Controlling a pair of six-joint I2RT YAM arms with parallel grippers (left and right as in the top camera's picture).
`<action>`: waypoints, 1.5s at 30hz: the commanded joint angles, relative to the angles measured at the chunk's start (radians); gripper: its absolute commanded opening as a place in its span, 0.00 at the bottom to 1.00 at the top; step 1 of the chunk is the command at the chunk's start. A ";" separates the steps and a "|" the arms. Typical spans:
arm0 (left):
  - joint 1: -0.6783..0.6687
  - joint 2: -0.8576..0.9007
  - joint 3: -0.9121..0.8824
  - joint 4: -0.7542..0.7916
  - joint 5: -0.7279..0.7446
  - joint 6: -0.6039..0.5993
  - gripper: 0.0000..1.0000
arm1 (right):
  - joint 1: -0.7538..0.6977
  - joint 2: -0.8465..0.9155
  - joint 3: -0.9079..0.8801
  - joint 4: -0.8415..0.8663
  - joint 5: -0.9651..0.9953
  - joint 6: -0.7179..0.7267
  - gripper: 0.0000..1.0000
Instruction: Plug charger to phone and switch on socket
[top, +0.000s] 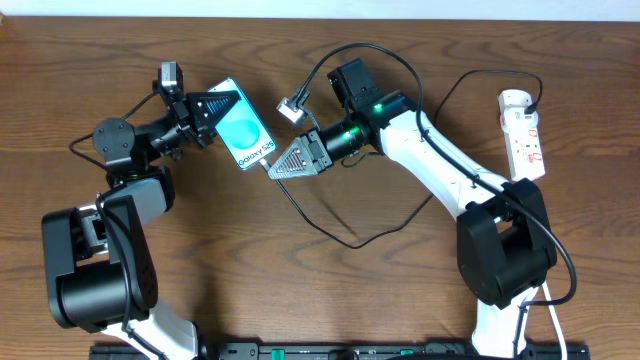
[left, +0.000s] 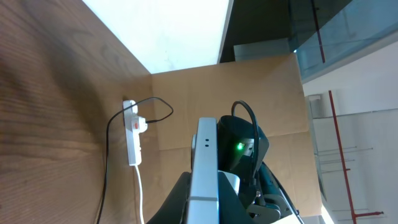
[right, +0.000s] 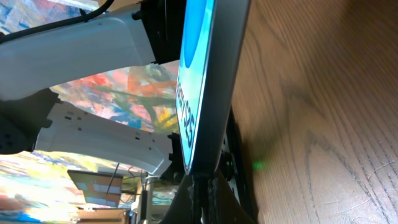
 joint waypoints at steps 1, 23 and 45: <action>0.004 -0.007 0.012 0.019 -0.005 0.008 0.07 | -0.005 0.005 -0.005 0.005 -0.033 0.010 0.01; 0.005 -0.007 0.012 0.019 -0.011 0.039 0.07 | -0.005 0.005 -0.005 0.009 -0.068 0.008 0.01; 0.033 -0.007 0.012 0.019 -0.013 0.036 0.07 | -0.004 0.005 -0.005 0.009 -0.074 0.008 0.01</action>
